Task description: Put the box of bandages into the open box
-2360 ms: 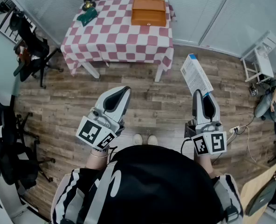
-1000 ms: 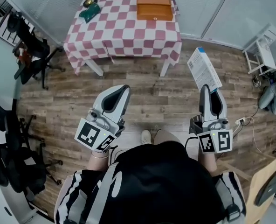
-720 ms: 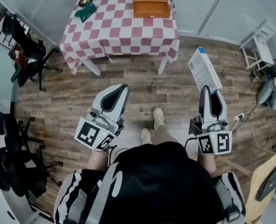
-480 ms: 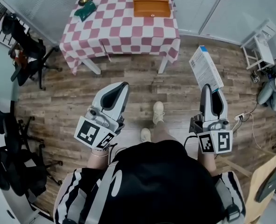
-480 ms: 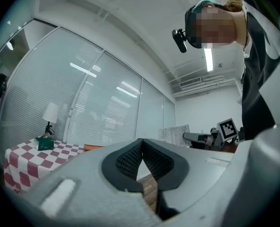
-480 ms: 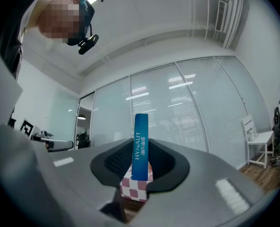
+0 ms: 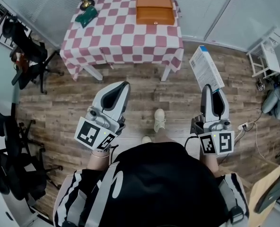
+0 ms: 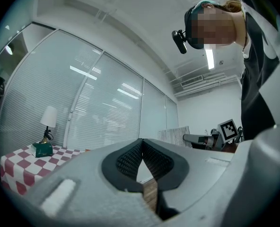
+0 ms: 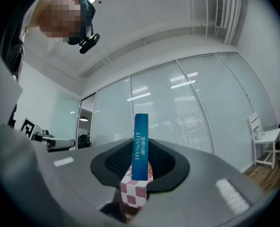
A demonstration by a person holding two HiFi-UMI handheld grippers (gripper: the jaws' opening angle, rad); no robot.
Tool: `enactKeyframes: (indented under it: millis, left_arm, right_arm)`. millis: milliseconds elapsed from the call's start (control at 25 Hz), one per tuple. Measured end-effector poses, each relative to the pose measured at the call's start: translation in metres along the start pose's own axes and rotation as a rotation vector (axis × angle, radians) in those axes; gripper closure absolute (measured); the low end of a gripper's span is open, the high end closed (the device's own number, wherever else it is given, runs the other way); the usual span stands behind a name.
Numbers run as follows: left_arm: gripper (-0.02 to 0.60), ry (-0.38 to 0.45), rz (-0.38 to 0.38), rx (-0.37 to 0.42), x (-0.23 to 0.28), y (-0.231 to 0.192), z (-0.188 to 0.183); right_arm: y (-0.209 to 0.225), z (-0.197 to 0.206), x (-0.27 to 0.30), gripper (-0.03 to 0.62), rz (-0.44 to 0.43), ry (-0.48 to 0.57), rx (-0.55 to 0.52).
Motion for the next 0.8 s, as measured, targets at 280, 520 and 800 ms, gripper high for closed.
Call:
enactKeyframes:
  millis: [280,520,800]
  left_arm:
    - [0.58,0.0,0.001,0.009,0.047,-0.017,0.002]
    - [0.58,-0.005,-0.002,0.013,0.08,-0.03,0.003]
    - [0.58,-0.009,-0.031,0.02,0.111,-0.047,0.001]
  right_arm:
    - [0.032,0.002,0.04,0.514,-0.012,0.004,0.001]
    - [0.054,0.006,0.07,0.514,-0.022,0.012,0.013]
    - [0.077,0.009,0.105,0.514,-0.034,0.007,0.024]
Point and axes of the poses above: the fingertips, and each gripper's own axes: x forward along the fingers, y to its right, z out of its underside, the point moved 4 cm from there along -x, backward along the fingers, and after that the axes turned 8 degrees about -z, right-handed, at the moved point
